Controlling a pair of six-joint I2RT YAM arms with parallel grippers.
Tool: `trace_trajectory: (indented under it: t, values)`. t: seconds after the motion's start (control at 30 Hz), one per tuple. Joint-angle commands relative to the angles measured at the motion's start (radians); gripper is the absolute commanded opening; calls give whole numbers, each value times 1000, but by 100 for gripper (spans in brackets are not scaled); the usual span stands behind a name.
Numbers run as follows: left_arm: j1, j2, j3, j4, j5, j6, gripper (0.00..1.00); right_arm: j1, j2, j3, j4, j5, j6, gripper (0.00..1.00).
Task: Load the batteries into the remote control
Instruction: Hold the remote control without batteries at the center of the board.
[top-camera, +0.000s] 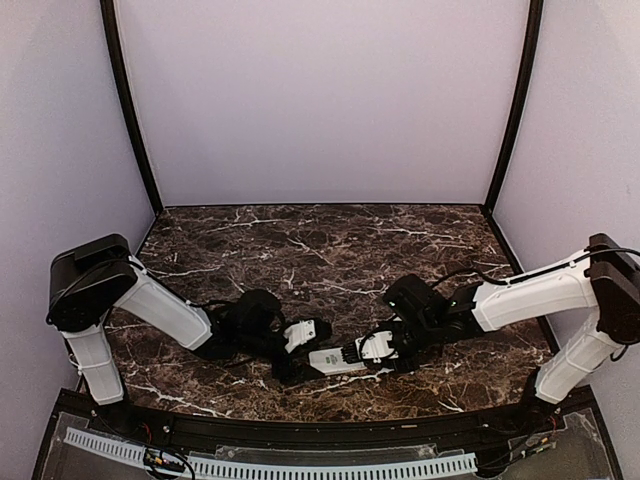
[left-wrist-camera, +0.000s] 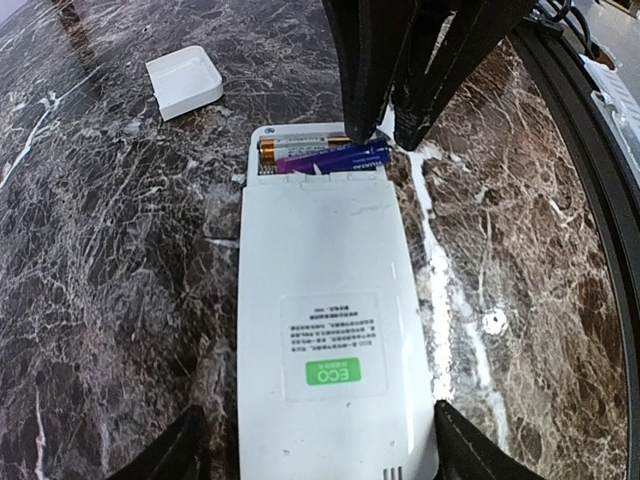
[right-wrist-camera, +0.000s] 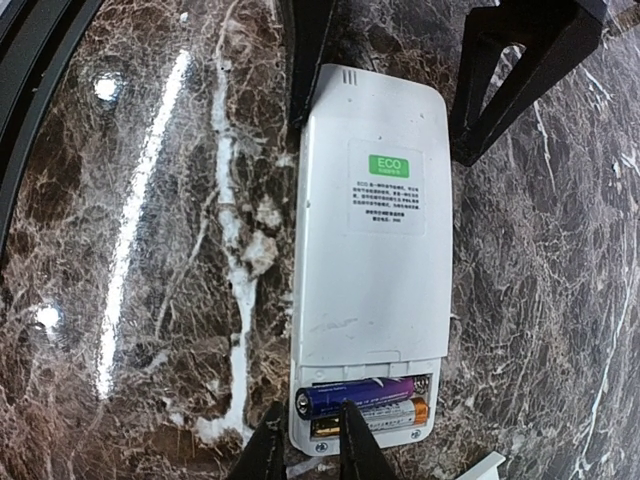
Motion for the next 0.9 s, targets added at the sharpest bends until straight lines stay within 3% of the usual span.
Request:
trace_trajectory:
  t: [0.0,0.4,0.67,0.87]
  values:
    - [-6,44,2,-65,33,-4,70,-7,-26,-14,24,-18,17,18]
    - [-6,53,28,-132,60,14,39,-6,-29,-26,34,-27,47,13]
    - [-6,60,48,-172,69,25,27,-7,-28,-35,36,-33,63,13]
    - [-6,61,52,-182,66,27,25,-7,-25,-50,51,-17,64,9]
